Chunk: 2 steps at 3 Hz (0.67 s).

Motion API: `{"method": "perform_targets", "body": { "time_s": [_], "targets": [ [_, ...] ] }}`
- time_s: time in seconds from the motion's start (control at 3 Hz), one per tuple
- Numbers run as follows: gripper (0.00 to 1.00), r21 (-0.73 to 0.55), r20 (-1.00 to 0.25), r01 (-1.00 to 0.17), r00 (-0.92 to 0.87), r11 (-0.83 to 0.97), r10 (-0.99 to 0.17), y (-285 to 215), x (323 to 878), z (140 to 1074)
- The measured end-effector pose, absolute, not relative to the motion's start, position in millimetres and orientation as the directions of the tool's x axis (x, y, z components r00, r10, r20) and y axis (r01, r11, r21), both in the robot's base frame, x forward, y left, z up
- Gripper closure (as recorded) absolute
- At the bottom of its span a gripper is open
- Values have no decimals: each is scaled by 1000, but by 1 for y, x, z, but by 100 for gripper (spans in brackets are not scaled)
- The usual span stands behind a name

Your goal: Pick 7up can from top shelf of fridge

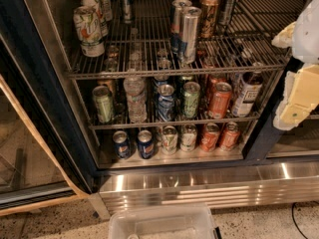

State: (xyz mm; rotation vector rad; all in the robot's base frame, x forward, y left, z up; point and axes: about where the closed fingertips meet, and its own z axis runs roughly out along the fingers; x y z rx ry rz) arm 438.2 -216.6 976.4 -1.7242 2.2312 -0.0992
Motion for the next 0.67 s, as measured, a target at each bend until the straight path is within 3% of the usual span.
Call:
{"method": "perform_targets", "body": {
  "time_s": [0.67],
  "targets": [
    [0, -275, -255, -921, -205, 274, -945, -205, 446, 979]
  ]
}}
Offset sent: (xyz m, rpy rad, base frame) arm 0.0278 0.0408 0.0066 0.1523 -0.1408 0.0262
